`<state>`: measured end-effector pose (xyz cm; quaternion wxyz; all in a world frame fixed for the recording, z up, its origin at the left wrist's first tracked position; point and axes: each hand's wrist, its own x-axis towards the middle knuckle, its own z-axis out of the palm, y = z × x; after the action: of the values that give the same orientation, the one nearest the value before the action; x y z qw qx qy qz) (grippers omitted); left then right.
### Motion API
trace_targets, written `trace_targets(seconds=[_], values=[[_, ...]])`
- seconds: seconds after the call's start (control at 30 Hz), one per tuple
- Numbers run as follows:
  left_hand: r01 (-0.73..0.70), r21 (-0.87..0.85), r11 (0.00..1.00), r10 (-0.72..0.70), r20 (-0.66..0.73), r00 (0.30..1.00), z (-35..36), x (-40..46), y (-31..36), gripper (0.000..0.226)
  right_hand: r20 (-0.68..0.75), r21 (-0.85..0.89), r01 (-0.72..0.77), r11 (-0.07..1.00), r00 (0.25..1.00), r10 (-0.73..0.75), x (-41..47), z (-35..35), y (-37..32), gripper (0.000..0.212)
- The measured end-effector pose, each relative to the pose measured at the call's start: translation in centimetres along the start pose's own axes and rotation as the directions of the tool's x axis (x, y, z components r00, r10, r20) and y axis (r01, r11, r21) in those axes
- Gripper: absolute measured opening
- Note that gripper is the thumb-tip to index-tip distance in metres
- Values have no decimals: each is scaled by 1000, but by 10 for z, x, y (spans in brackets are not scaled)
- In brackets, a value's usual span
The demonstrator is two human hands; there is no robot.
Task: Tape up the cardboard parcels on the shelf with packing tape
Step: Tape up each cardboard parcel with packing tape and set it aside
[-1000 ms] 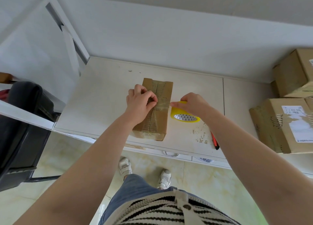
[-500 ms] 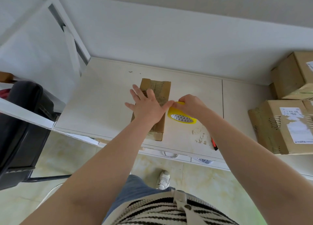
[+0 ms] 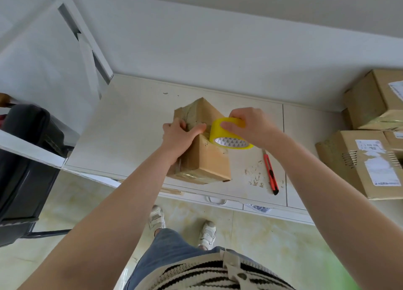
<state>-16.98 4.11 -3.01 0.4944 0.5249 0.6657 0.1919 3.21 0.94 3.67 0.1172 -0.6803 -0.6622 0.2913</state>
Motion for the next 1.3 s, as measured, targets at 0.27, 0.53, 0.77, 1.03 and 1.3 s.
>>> trace_targets(seconds=[0.27,0.53,0.77,1.03,1.3], values=[[170,-296,940,-114,196,974,-5,4,-28,70,30,-16,34,999,999,-34,10,14,-32,33],[128,-357,925,-78,152,985,-7,11,-27,48,61,-58,62,996,996,-59,20,4,-40,42],[171,-376,911,-93,216,972,-35,12,-47,83,-16,-380,-46,924,999,44,23,-29,-11,42],[155,-455,877,-75,189,979,-35,12,-56,62,55,-273,-149,950,984,170,33,-1,17,45],[185,-465,866,-117,171,978,-37,16,-71,40,104,-153,-239,959,961,256,46,42,32,51]])
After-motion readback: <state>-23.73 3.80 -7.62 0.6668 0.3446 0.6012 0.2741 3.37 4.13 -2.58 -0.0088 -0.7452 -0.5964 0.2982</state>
